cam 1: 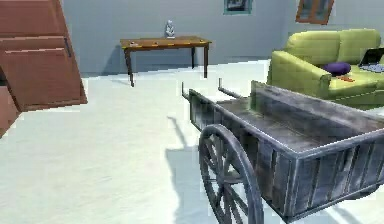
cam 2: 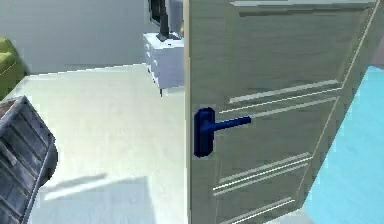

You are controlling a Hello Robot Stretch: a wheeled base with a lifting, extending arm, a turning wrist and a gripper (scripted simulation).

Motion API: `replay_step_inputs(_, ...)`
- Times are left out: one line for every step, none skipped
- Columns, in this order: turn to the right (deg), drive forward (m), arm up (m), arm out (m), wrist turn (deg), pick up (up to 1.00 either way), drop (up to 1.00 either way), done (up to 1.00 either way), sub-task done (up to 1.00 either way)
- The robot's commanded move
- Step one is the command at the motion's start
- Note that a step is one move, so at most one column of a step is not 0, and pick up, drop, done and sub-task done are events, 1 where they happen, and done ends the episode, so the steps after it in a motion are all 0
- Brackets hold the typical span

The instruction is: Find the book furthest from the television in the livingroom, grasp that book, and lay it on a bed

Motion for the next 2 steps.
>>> replay_step_inputs(45.0,0.00,0.00,0.00,0.0,0.00,0.00,0.00,0.00)
replay_step_inputs(18.0,0.00,0.00,0.00,0.0,0.00,0.00,0.00,0.00)
